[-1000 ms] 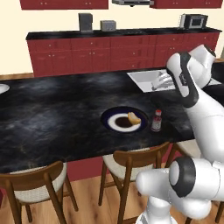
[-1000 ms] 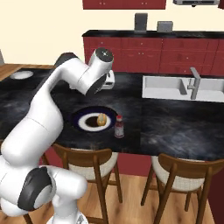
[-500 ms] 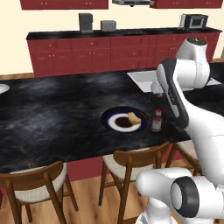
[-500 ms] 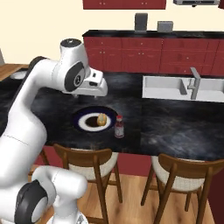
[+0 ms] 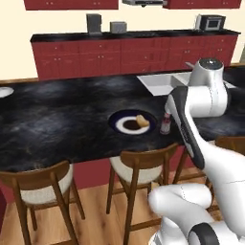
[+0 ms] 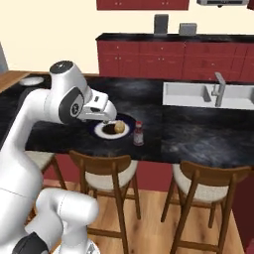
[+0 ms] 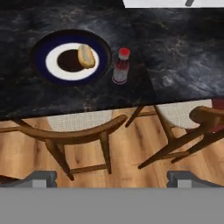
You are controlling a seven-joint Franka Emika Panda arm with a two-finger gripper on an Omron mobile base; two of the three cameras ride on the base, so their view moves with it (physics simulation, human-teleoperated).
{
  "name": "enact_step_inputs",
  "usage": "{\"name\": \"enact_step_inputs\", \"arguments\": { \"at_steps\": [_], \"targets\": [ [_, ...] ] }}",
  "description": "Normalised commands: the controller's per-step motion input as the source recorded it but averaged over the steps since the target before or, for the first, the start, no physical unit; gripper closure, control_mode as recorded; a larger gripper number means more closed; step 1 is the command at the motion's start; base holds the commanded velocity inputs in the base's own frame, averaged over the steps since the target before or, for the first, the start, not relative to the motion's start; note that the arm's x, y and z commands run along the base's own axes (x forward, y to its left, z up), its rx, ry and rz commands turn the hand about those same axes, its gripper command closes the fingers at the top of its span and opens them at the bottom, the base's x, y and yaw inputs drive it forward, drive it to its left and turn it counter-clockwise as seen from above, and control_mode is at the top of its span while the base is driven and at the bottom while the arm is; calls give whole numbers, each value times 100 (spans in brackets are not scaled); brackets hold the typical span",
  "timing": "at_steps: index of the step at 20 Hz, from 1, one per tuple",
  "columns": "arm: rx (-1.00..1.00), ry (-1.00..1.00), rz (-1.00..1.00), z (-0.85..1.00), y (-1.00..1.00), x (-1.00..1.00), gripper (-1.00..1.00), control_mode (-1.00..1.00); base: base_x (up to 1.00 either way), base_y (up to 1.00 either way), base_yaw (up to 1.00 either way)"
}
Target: Move the hot dog bun to the plate on the dining table and place the condiment next to that plate. Then navigate to the fridge and take the sausage and place it on the plate as well.
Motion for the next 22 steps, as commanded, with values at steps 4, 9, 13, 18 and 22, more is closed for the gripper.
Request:
{"name": "enact_step_inputs", "arguments": {
  "at_steps": [4,9,13,18,22],
  "targets": [
    [0,0,0,0,0,0,-100,100,-62,41,68],
    [0,0,0,0,0,0,-100,100,-4,62,85],
    [0,0,0,0,0,0,-100,100,0,87,80],
    [0,0,0,0,0,0,-100,100,-3,98,68],
    [0,0,0,0,0,0,-100,100,-22,100,39]
  ]
}}
